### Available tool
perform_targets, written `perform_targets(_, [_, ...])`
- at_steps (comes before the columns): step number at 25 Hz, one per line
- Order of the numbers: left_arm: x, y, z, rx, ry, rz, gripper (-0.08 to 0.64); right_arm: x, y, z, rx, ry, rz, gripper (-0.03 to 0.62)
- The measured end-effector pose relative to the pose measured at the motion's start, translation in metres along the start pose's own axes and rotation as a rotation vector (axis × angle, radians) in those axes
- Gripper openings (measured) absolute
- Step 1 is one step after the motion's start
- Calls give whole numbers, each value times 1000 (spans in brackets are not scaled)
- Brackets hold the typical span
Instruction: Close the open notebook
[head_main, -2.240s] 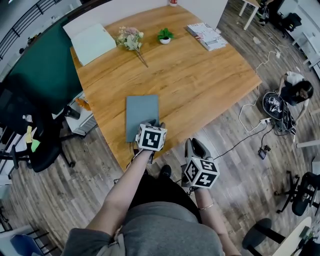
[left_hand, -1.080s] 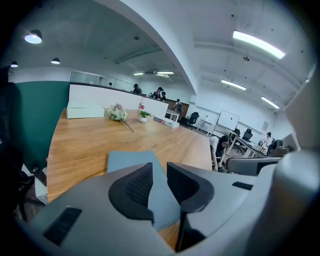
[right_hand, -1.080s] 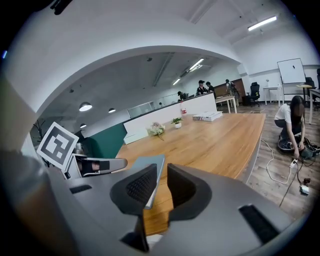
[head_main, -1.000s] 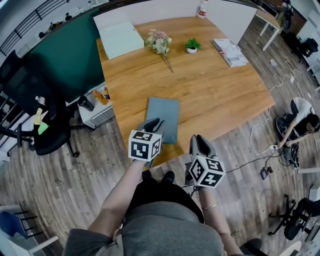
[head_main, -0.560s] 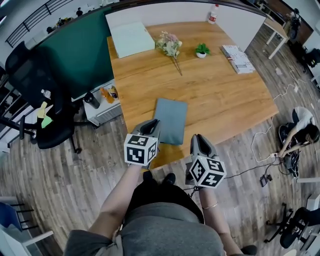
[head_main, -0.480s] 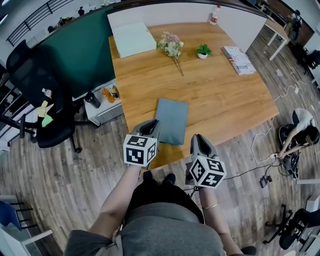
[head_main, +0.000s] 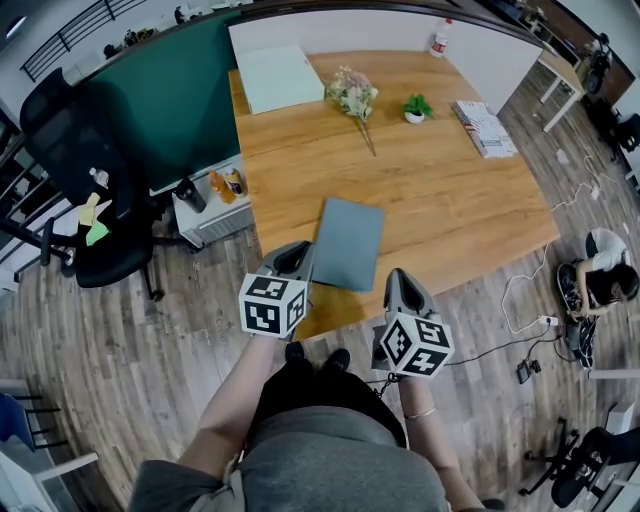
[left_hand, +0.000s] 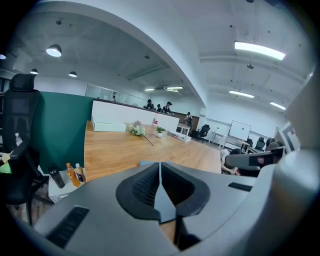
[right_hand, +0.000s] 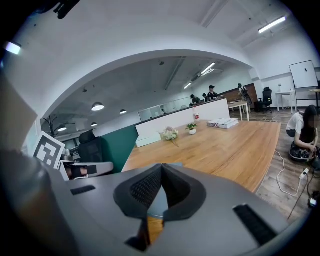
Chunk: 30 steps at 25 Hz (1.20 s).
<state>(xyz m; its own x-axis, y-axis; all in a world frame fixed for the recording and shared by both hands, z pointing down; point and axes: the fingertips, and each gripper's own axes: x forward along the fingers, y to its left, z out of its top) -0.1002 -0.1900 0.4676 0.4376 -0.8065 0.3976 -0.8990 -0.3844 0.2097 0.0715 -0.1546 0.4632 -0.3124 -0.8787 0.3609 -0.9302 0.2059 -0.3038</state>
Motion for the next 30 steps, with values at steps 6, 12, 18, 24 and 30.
perform_targets(6, [-8, 3, 4, 2, -18, 2, 31, 0, 6, 2, -3, -6, 18, 6])
perform_targets(12, [-14, 7, 7, 6, -46, 6, 28, 0, 11, 4, -6, -19, 38, 5])
perform_targets(18, [-19, 10, 7, 3, -58, 7, 28, -1, 14, 6, -17, -30, 50, 3])
perform_targets(24, [-21, 14, 8, -2, -66, 3, 28, 0, 20, 6, -23, -30, 56, 3])
perform_targets(30, [-21, 14, 9, -8, -76, -8, 28, -1, 21, 7, -29, -31, 50, 3])
